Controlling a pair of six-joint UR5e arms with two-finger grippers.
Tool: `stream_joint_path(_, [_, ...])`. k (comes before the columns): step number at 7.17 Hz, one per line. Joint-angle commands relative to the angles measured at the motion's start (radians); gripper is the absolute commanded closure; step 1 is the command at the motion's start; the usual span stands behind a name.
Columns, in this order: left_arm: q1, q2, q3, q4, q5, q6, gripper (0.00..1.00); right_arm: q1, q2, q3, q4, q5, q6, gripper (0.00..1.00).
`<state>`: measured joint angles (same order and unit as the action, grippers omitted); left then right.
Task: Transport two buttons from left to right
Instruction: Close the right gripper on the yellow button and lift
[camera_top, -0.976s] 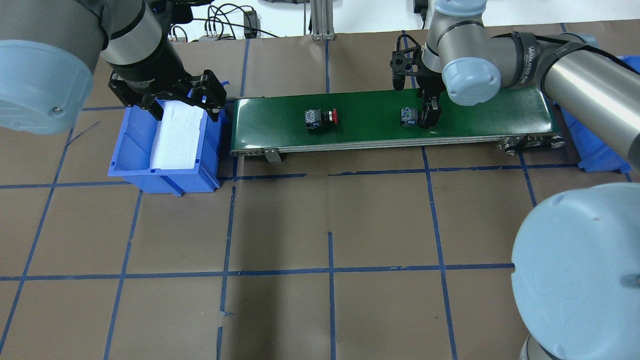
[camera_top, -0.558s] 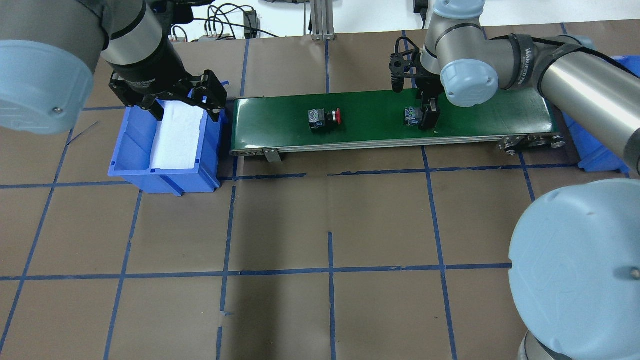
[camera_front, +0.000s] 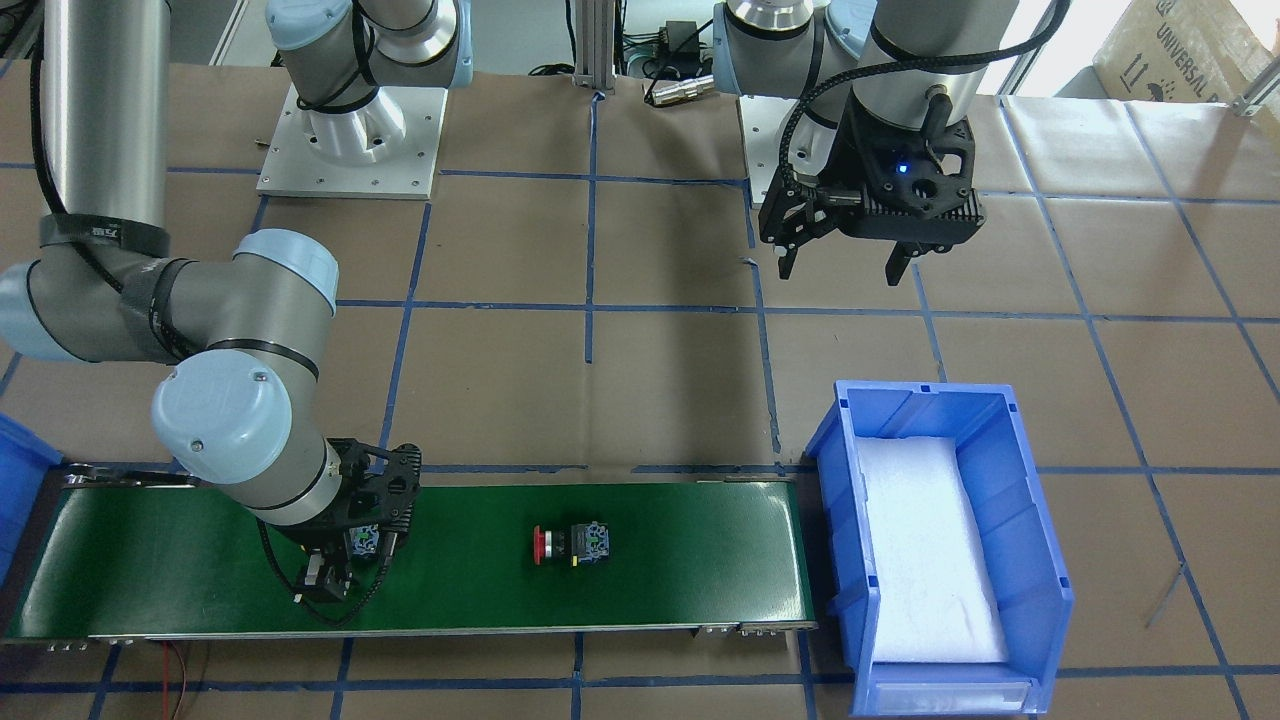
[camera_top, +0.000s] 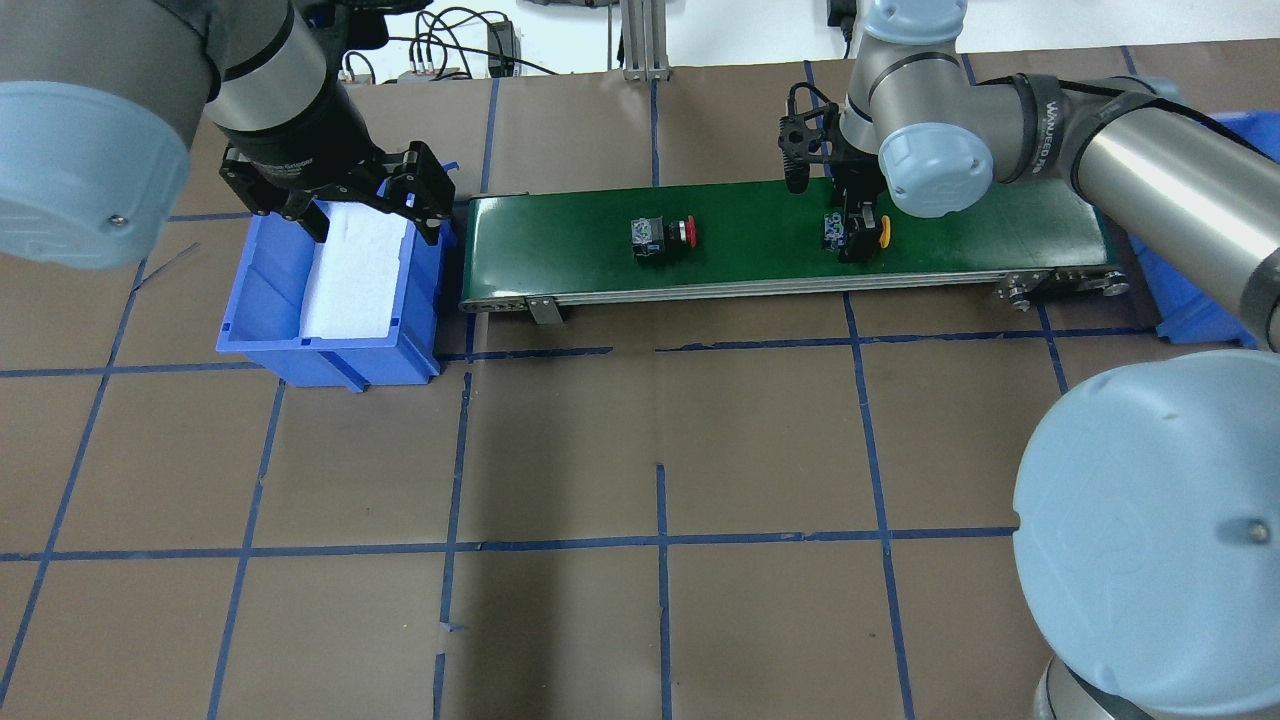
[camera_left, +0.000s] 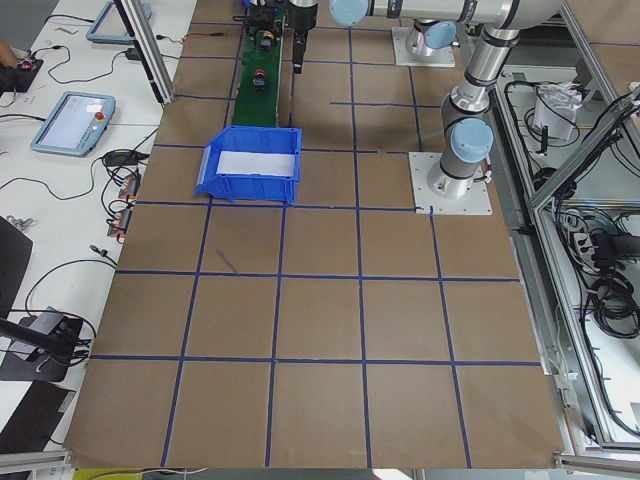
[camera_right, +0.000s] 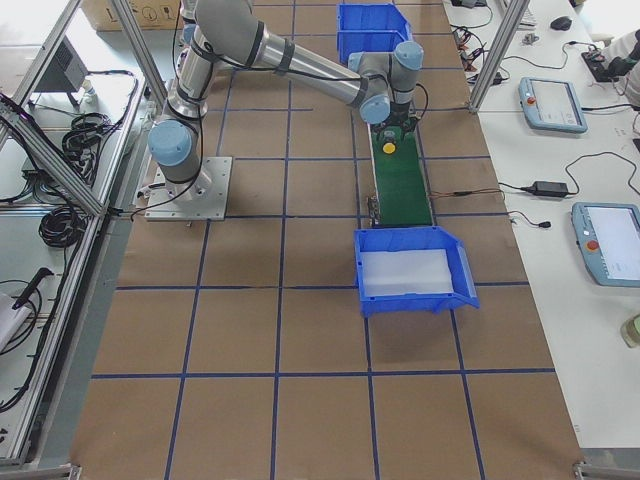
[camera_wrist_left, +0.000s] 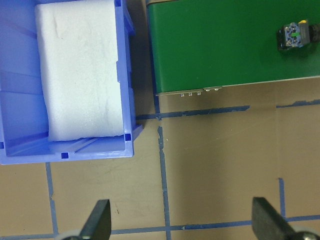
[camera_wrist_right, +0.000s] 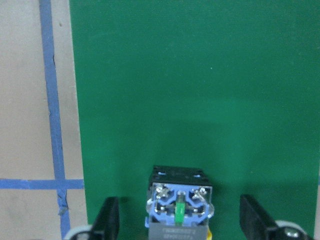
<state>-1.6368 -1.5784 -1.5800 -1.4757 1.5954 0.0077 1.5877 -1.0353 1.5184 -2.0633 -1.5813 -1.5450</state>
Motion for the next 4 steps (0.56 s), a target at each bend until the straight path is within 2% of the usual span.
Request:
stream_joint_path(1, [0.0, 0.0, 0.0, 0.0, 0.001, 0.0, 0.0, -0.002, -0.005, -0.001, 0.002, -0.008, -0.001, 0.72])
stream_joint_path(3, [0.0, 0.001, -0.006, 0.0, 0.001, 0.0, 0.0, -0.005, -0.011, -0.007, 0.011, -0.009, 0.008, 0.92])
stream_joint_path(4, [0.0, 0.001, -0.003, 0.0, 0.0, 0.0, 0.0, -0.015, -0.028, -0.02, 0.009, -0.028, 0.013, 0.95])
